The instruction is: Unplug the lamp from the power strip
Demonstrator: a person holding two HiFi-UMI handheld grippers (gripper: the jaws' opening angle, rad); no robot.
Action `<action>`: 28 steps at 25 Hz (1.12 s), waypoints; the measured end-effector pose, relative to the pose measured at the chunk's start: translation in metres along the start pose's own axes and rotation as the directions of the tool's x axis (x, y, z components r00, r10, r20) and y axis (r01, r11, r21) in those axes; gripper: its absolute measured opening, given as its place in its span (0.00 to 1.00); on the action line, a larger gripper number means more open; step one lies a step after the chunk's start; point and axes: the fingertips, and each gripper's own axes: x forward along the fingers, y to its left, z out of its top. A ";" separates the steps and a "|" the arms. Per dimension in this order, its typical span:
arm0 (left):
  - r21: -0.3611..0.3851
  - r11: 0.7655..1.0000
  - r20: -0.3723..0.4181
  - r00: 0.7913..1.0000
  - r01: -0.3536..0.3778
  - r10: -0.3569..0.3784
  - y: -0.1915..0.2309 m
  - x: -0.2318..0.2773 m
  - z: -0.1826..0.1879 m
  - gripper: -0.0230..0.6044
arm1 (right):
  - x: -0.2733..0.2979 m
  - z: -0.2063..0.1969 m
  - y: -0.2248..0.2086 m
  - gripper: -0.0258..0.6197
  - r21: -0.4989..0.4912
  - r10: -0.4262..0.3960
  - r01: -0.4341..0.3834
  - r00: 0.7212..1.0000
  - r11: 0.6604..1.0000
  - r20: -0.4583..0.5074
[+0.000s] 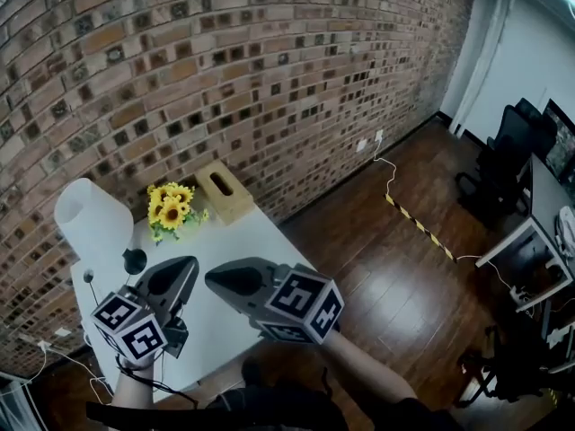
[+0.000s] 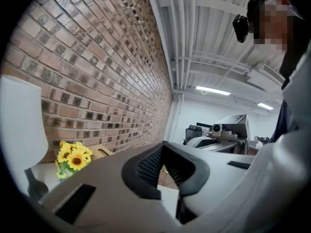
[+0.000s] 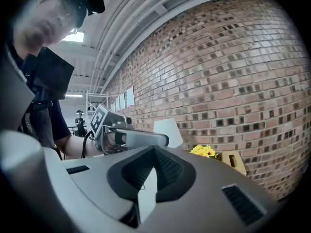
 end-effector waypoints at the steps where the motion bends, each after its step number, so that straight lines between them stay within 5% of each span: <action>1: -0.003 1.000 0.003 1.000 0.019 -0.019 0.004 0.003 0.001 0.06 | 0.003 0.001 -0.004 0.04 -0.002 -0.016 0.016 1.000 1.000 -0.006; 12: -0.069 0.979 0.001 0.981 0.193 -0.194 0.021 0.043 -0.002 0.06 | 0.006 -0.002 -0.036 0.04 0.003 -0.193 0.193 0.980 0.981 -0.050; 20: -0.048 0.948 -0.042 0.948 0.314 -0.316 -0.015 0.093 -0.005 0.06 | -0.045 -0.003 -0.066 0.04 0.023 -0.331 0.331 0.943 0.943 -0.022; 28: -0.031 0.938 -0.080 0.934 0.347 -0.348 -0.064 0.149 -0.014 0.06 | -0.112 -0.016 -0.095 0.04 0.042 -0.375 0.375 0.927 0.926 -0.002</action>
